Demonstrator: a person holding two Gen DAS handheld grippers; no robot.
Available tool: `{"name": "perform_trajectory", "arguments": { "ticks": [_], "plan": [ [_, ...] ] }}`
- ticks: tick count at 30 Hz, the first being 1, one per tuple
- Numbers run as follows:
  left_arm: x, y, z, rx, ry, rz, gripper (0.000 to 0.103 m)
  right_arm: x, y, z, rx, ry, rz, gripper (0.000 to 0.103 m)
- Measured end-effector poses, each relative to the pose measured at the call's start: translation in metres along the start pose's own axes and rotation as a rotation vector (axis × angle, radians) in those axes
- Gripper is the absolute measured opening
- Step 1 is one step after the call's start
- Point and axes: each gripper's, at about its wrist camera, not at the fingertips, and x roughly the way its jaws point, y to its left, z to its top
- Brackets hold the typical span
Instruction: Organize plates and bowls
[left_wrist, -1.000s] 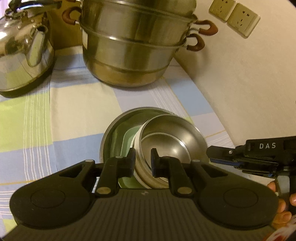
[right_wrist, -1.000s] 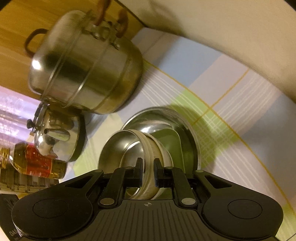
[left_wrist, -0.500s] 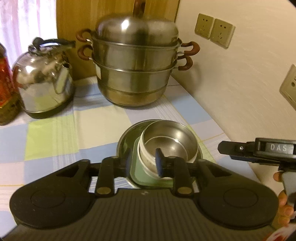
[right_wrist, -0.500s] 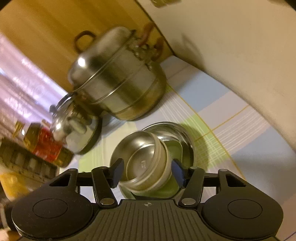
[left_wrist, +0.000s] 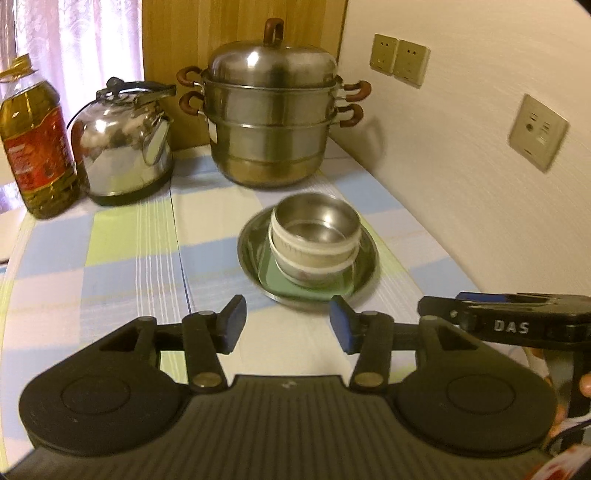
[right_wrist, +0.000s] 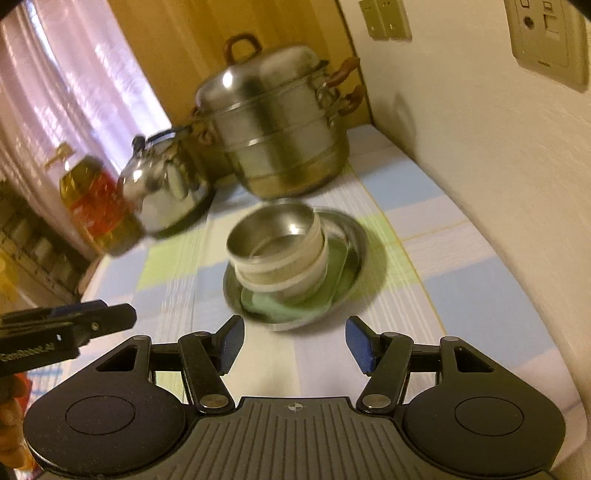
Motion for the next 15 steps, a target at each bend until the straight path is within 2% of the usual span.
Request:
{"name": "perform_trajectory", "arguments": {
  "ticks": [4, 8, 11, 15],
  "plan": [
    [-0.022, -0.008, -0.024, -0.018, 0.011, -0.012, 0.047, -0.017, 0.006, -0.020, -0.036, -0.005, 0.003, 0.061],
    [-0.038, -0.013, -0.046, -0.042, 0.014, 0.014, 0.047, -0.034, 0.010, -0.037, -0.032, 0.002, 0.028, 0.061],
    [-0.049, -0.018, -0.061, -0.051, 0.029, 0.032, 0.046, -0.045, 0.009, -0.047, -0.011, 0.018, 0.078, 0.061],
    [-0.063, -0.025, -0.075, -0.062, 0.034, 0.032, 0.045, -0.059, 0.012, -0.060, -0.037, 0.029, 0.081, 0.061]
  ]
}}
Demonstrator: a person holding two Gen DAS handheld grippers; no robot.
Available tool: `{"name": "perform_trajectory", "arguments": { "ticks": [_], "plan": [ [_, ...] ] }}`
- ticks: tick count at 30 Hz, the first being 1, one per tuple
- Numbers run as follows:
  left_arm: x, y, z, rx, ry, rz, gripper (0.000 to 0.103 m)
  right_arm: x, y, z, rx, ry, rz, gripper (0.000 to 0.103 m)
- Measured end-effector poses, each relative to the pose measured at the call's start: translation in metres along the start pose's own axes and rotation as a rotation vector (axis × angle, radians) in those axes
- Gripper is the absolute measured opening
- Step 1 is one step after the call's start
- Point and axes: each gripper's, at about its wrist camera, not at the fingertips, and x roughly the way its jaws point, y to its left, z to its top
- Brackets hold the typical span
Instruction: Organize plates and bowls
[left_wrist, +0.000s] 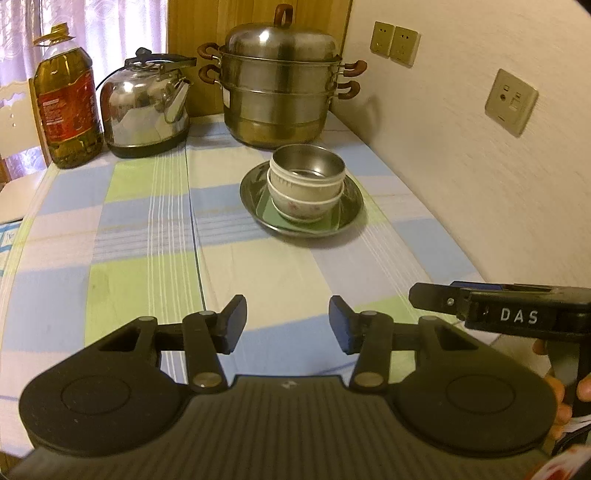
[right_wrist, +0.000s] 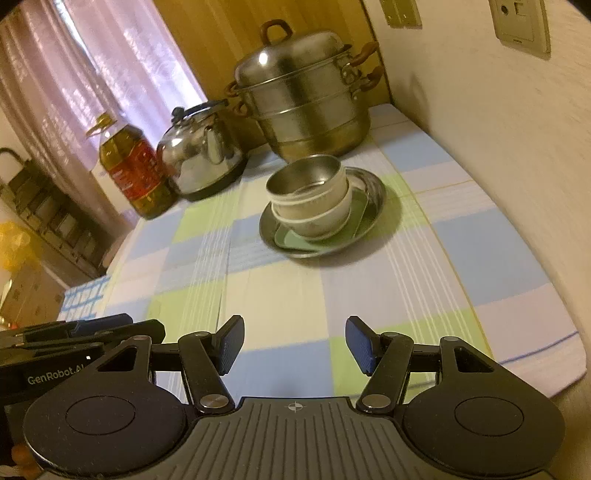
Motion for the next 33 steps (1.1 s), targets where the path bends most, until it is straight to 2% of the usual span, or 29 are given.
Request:
{"name": "perform_trajectory", "arguments": {
  "ticks": [7, 18, 33],
  "plan": [
    [-0.019, -0.011, -0.022, -0.027, 0.010, -0.018, 0.045, -0.017, -0.002, -0.024, -0.011, 0.048, 0.013, 0.061],
    [-0.029, -0.028, -0.050, -0.017, 0.040, 0.013, 0.044, -0.038, -0.001, -0.049, -0.070, 0.072, 0.006, 0.061],
    [-0.029, -0.035, -0.057, -0.014, 0.052, -0.001, 0.044, -0.038, 0.001, -0.056, -0.085, 0.086, -0.001, 0.061]
  ]
}}
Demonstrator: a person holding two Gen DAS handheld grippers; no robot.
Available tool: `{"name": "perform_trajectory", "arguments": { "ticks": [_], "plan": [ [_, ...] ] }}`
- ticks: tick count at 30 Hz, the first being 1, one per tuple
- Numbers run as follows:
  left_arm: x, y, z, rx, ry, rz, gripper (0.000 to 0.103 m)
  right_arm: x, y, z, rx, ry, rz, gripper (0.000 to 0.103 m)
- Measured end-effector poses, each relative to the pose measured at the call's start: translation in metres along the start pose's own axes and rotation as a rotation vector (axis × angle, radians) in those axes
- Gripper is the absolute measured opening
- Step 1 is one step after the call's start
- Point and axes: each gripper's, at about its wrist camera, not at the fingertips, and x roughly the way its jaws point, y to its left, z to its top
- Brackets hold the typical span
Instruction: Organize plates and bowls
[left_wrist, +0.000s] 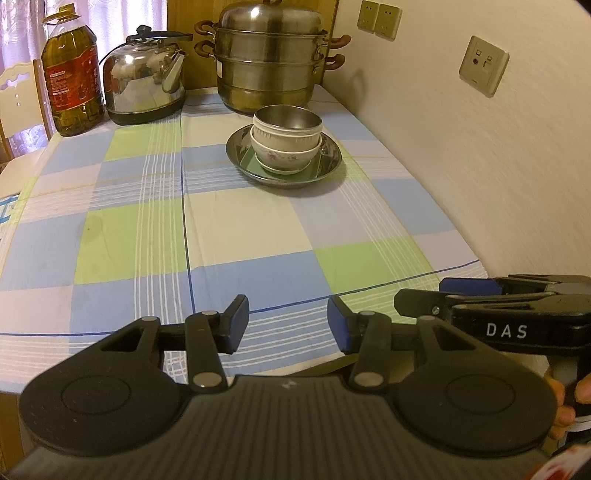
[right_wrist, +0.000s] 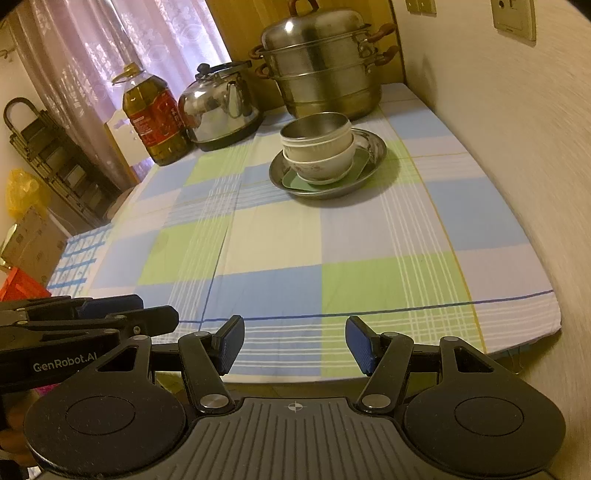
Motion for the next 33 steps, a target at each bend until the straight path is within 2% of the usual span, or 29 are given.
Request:
{"name": "perform_trajectory", "arguments": {
  "ticks": [12, 33],
  "plan": [
    [0.0017, 0.0053, 0.0035, -0.002, 0.003, -0.023, 0.044, 0.0028, 0.0025, 0.0020, 0.007, 0.009, -0.011, 0.061],
    [0.0032, 0.0076, 0.0040, -0.010, 0.006, -0.022, 0.044, 0.0068, 0.0037, 0.0017, 0.013, 0.018, -0.015, 0.061]
  ]
}}
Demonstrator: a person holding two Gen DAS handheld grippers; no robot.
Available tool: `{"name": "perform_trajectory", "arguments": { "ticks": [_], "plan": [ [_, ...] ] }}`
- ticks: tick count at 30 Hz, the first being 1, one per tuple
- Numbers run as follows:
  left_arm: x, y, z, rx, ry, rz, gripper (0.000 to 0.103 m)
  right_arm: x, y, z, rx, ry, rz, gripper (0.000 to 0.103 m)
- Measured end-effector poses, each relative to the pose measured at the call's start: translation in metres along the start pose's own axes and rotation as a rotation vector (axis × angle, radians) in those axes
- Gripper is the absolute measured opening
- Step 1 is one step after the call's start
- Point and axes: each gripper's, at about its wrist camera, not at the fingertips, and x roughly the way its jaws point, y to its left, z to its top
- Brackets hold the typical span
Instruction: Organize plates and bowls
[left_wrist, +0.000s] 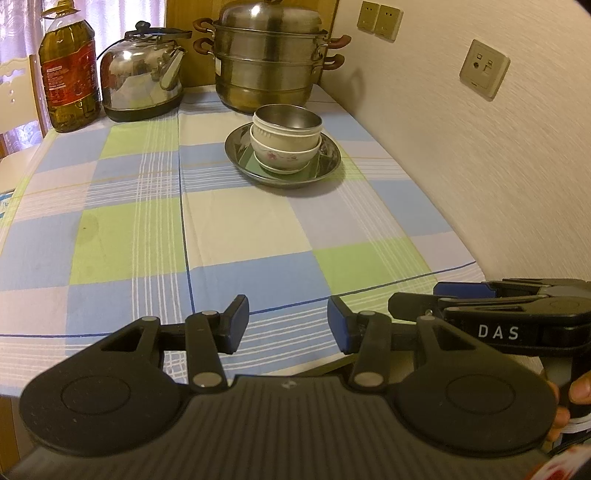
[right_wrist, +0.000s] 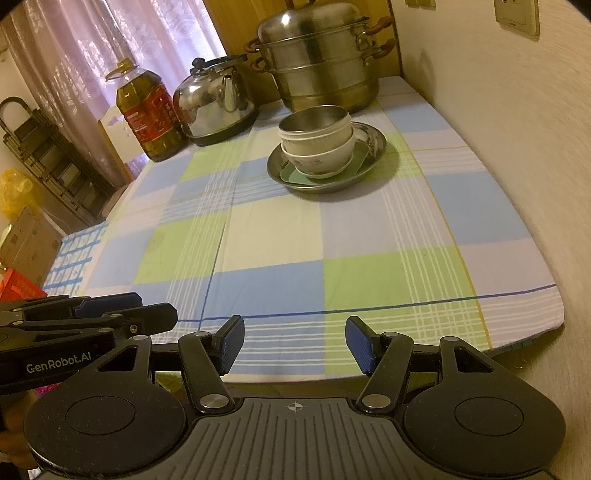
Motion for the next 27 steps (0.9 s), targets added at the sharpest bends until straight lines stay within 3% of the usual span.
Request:
{"name": "perform_trajectory", "arguments": {
  "ticks": [27],
  "plan": [
    [0.0006, 0.0010, 0.0005, -0.001, 0.000, 0.000, 0.044, 0.0024, 0.0015, -0.0004, 0.001, 0.002, -0.001, 0.061]
  ]
}}
